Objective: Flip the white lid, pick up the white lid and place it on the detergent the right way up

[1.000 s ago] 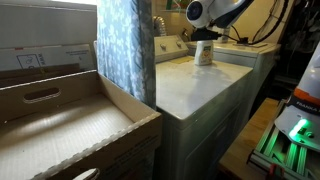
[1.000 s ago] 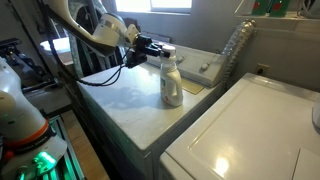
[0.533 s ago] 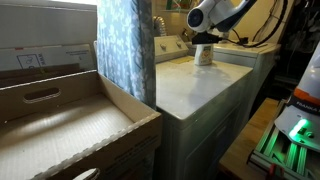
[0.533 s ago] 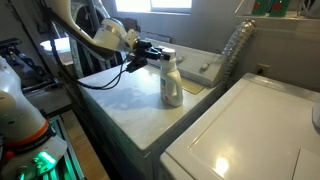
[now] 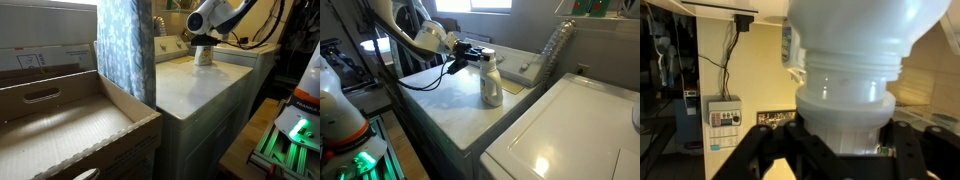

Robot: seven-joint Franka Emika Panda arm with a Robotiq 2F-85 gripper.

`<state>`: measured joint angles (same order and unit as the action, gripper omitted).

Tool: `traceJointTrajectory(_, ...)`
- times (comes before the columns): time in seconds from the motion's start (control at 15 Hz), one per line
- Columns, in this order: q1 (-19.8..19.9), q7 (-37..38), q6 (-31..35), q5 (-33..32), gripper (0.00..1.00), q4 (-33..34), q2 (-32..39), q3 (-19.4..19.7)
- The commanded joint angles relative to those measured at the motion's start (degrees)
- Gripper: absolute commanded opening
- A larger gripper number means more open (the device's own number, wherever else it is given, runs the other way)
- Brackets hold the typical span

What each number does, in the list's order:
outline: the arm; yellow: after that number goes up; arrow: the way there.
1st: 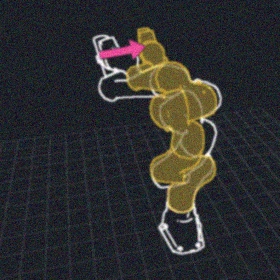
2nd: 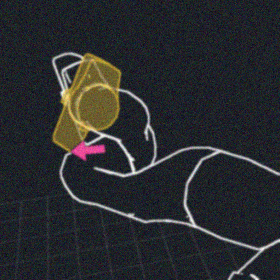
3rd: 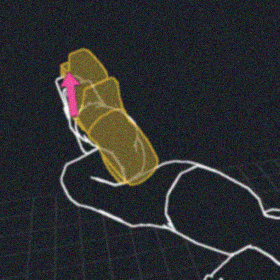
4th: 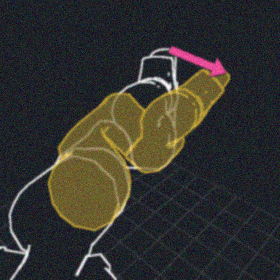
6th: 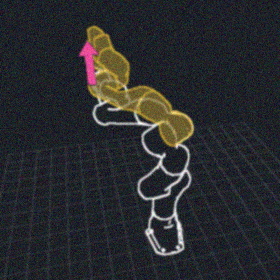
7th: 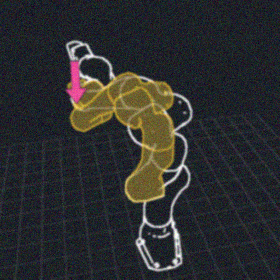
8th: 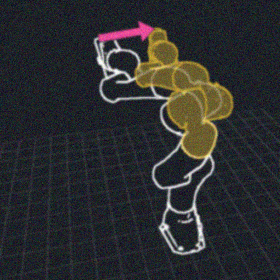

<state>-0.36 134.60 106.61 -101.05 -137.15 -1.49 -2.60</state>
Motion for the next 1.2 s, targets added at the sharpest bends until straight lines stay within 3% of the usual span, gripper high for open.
traceJointTrajectory(0.0, -0.5, 4.3, 0.1, -0.1, 0.38, -0.9, 0.6, 0.5)
traceJointTrajectory(0.53, -0.6, 3.8, -1.9, -3.8, 0.38, -1.6, 1.9, 0.4)
traceJointTrajectory(1.0, -0.4, 4.3, -1.9, -3.0, 0.38, -1.6, 3.4, 0.5)
traceJointTrajectory(1.07, -0.3, 4.4, -1.5, -2.6, 0.88, -1.6, 3.1, 0.5)
traceJointTrajectory(1.13, -0.3, 4.3, -1.5, -2.7, 0.88, -1.6, 2.9, 0.5)
